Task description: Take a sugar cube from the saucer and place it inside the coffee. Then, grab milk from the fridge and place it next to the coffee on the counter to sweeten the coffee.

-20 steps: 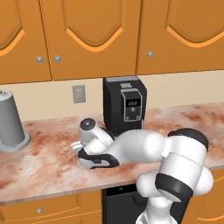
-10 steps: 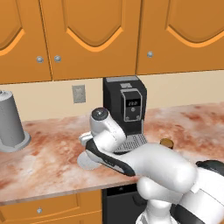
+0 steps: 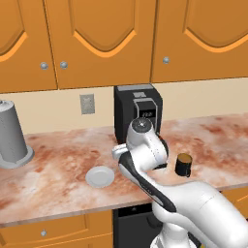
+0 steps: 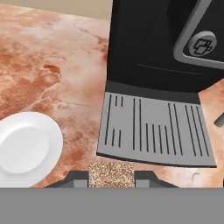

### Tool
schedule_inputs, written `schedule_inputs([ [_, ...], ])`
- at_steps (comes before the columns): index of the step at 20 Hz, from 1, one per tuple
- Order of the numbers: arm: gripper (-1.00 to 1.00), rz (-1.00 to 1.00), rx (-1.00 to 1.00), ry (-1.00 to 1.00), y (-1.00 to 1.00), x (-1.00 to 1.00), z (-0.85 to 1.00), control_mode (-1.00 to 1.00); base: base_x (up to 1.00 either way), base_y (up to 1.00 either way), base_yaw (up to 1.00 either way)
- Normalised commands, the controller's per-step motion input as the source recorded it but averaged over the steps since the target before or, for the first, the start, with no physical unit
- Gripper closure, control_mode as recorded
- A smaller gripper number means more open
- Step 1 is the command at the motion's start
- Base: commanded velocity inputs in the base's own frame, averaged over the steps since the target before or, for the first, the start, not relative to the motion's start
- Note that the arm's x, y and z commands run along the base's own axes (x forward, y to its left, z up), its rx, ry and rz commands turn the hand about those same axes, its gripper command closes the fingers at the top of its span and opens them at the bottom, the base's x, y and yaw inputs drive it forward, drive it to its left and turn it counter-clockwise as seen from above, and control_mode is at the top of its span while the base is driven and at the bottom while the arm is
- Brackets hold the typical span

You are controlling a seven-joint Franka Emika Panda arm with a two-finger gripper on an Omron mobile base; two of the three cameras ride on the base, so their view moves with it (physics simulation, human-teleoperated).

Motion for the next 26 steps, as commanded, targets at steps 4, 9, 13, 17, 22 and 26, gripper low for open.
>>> schedule_inputs([
  [4, 1.00, 0.00, 0.00, 0.00, -0.97, -0.01, 0.05, -1.00, 0.00, 0.00, 0.00],
  [9, 1.00, 0.00, 0.00, 0.00, -0.92, 0.00, 0.02, -1.00, 0.00, 0.00, 0.00],
  [13, 1.00, 0.00, 0.00, 0.01, -0.77, 0.05, 0.00, -1.00, 0.00, 0.00, 0.00],
  [17, 1.00, 0.00, 0.01, 0.02, -0.61, 0.10, 0.00, -1.00, 0.00, 0.00, 0.00],
  [22, 1.00, 0.04, 0.01, 0.01, -0.48, 0.12, -0.13, -1.00, 0.00, 0.00, 0.00],
  [26, 1.00, 0.03, 0.00, 0.04, -0.37, 0.24, -0.35, -1.00, 0.00, 0.00, 0.00],
])
